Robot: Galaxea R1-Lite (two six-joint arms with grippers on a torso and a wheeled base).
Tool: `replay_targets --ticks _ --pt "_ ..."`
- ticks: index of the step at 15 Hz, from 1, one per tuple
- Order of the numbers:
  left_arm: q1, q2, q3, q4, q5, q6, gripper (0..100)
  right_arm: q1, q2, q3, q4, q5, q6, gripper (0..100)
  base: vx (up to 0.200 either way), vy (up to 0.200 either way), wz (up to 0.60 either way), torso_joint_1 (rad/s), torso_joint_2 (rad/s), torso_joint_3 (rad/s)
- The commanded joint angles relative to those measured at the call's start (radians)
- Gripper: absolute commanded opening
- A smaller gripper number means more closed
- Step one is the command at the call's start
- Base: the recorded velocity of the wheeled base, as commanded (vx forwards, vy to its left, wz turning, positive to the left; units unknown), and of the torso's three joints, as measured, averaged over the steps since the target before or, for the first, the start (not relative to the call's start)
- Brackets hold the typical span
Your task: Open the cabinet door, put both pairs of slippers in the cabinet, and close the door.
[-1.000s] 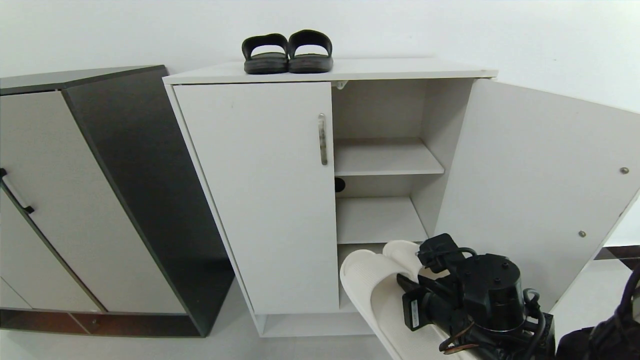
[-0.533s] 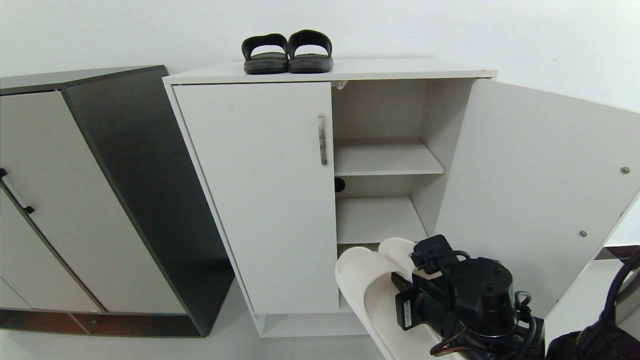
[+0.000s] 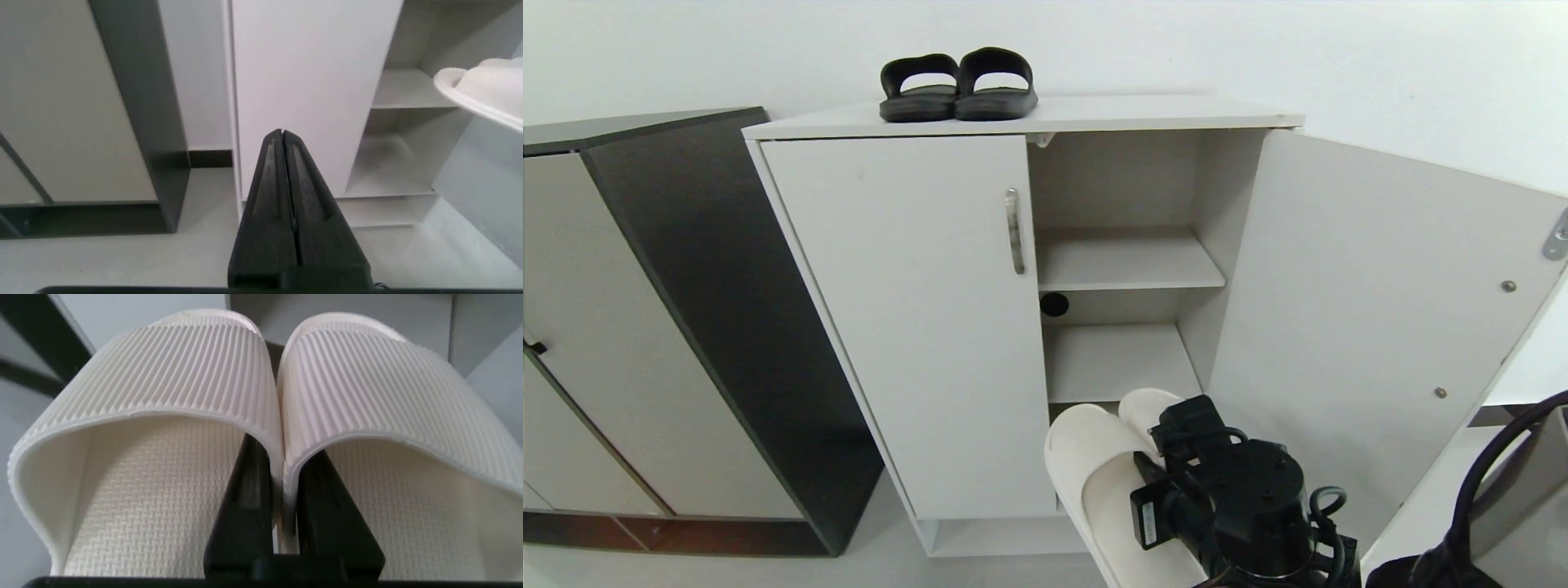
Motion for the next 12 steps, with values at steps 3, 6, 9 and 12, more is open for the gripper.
replay_targets --ticks 3,6,9,12 --pt "0.0 0.002 0.0 0.0 0.0 0.0 0 0.009 0.007 -0.002 -0.002 -0.001 0.0 0 0.0 0.0 0.0 0.0 0.0 0.0" --pt "0.0 0.002 0.0 0.0 0.0 0.0 0 0.011 0.009 -0.003 -0.003 -0.002 0.0 0 0.0 0.0 0.0 0.0 0.0 0.0" --pt "0.0 0.002 0.0 0.0 0.0 0.0 0 -0.009 0.009 -0.002 -0.002 -0.002 0.0 0 0.0 0.0 0.0 0.0 0.0 0.0" --pt "0.0 0.002 0.0 0.0 0.0 0.0 0 -0.045 0.012 0.0 -0.002 -0.002 -0.001 0 0.0 0.0 0.0 0.0 0.0 0.0"
